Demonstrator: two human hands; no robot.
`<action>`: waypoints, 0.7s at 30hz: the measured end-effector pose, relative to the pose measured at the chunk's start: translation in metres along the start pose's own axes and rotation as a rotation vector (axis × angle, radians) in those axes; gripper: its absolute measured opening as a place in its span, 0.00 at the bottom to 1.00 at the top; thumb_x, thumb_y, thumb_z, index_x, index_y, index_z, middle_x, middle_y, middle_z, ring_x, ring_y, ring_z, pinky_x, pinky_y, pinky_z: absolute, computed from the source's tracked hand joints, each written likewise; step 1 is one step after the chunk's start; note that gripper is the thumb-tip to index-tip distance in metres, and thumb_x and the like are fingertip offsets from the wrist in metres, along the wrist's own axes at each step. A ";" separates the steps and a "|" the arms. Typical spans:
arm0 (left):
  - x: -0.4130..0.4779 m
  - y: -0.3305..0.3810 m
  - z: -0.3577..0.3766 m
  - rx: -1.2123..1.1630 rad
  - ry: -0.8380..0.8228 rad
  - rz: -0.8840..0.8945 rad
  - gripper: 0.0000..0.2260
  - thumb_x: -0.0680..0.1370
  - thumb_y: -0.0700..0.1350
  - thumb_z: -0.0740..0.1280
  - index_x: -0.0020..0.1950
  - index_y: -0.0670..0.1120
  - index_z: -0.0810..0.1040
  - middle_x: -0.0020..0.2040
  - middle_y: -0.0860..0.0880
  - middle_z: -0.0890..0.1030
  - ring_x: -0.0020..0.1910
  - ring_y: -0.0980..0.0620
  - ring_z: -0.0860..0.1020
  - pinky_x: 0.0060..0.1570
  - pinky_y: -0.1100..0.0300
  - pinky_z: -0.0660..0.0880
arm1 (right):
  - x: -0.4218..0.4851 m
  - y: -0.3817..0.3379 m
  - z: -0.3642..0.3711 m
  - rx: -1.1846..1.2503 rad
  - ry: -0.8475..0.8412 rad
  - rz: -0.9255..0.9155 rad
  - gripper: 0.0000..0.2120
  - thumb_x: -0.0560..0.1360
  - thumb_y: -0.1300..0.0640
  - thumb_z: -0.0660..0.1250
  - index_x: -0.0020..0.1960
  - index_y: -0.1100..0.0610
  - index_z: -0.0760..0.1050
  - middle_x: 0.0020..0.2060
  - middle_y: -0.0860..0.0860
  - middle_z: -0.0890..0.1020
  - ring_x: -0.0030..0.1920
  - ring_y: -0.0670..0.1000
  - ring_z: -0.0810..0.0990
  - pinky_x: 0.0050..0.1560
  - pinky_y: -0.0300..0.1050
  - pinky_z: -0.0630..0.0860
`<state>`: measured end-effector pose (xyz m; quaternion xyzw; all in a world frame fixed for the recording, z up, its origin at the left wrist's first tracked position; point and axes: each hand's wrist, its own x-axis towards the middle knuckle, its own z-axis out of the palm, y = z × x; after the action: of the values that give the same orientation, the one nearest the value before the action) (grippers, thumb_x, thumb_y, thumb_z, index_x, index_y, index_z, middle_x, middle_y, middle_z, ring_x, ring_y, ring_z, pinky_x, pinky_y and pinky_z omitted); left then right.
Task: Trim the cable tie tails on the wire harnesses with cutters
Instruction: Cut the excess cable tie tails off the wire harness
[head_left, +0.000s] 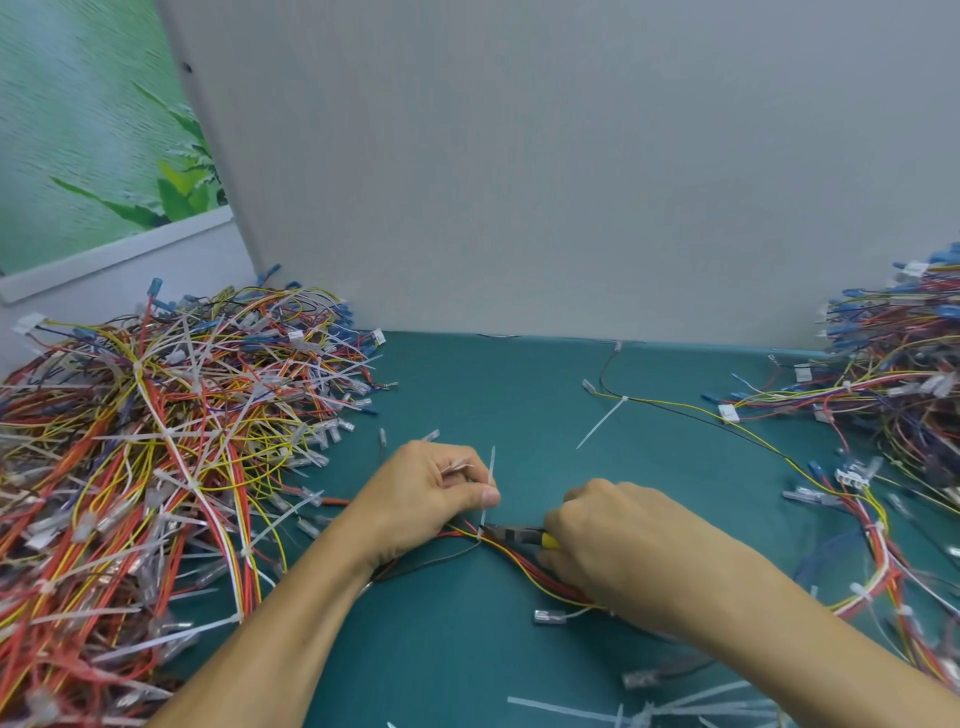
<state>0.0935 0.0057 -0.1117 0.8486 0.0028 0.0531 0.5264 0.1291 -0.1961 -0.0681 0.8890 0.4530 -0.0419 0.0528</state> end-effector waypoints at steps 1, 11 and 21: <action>0.000 0.000 0.000 0.001 0.000 -0.001 0.07 0.67 0.51 0.71 0.39 0.48 0.80 0.32 0.43 0.73 0.33 0.51 0.66 0.38 0.57 0.62 | 0.000 0.000 0.000 0.005 0.002 -0.002 0.17 0.82 0.46 0.53 0.49 0.57 0.74 0.49 0.57 0.77 0.45 0.61 0.76 0.40 0.47 0.67; -0.002 0.002 -0.001 0.032 -0.002 0.008 0.04 0.68 0.49 0.71 0.37 0.50 0.80 0.28 0.48 0.72 0.30 0.52 0.66 0.34 0.60 0.62 | 0.006 0.000 0.001 -0.024 -0.017 -0.006 0.15 0.82 0.49 0.55 0.51 0.58 0.75 0.49 0.57 0.77 0.48 0.62 0.78 0.40 0.48 0.67; -0.002 0.007 0.000 0.026 0.031 0.040 0.07 0.73 0.44 0.71 0.37 0.45 0.77 0.29 0.51 0.72 0.30 0.55 0.65 0.34 0.60 0.62 | -0.003 0.000 -0.007 -0.064 -0.002 0.020 0.14 0.80 0.47 0.57 0.53 0.55 0.74 0.51 0.56 0.77 0.52 0.61 0.78 0.41 0.48 0.67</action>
<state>0.0907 0.0024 -0.1055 0.8543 -0.0051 0.0768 0.5141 0.1277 -0.1981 -0.0611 0.8914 0.4449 -0.0275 0.0818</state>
